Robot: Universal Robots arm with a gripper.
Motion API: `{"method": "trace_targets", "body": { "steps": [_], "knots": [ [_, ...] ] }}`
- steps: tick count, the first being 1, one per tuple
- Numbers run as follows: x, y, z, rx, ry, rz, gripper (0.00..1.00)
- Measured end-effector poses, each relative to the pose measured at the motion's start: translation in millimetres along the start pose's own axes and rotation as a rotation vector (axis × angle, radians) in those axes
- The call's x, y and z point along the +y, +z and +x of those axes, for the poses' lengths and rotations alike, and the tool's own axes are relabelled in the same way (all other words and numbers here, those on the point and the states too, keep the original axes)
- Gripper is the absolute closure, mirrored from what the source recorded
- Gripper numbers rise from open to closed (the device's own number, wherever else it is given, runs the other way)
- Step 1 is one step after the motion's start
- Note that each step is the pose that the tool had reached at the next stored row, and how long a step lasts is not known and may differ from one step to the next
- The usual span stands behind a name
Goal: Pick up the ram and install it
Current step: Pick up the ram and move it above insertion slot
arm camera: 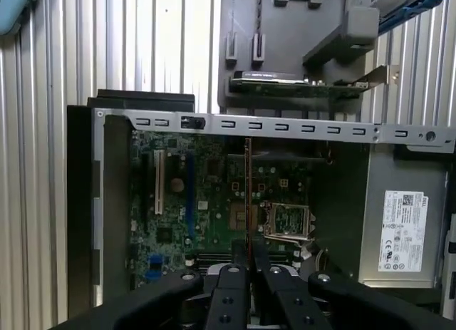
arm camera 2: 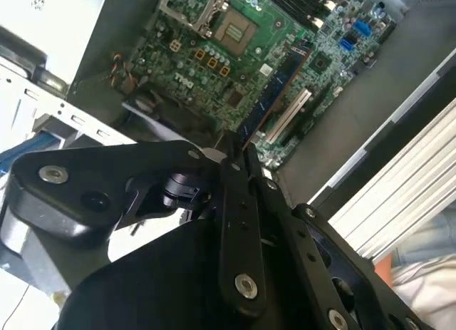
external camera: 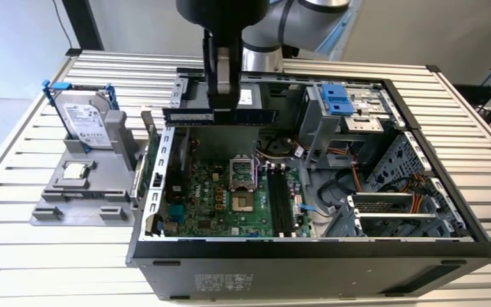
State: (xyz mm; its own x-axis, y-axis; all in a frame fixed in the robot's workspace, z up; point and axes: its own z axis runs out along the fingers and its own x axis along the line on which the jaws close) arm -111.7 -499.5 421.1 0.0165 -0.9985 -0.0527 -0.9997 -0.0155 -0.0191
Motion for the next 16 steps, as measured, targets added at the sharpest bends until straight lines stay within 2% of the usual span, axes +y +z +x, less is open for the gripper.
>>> {"method": "trace_targets", "body": {
  "steps": [11, 16],
  "knots": [
    [-46.3, 9.3, 1.2, 0.0009, -0.007, -0.0004, 1.0],
    [-63.9, 13.0, 1.7, 0.0016, -0.008, -0.0005, 1.0]
  ]
}}
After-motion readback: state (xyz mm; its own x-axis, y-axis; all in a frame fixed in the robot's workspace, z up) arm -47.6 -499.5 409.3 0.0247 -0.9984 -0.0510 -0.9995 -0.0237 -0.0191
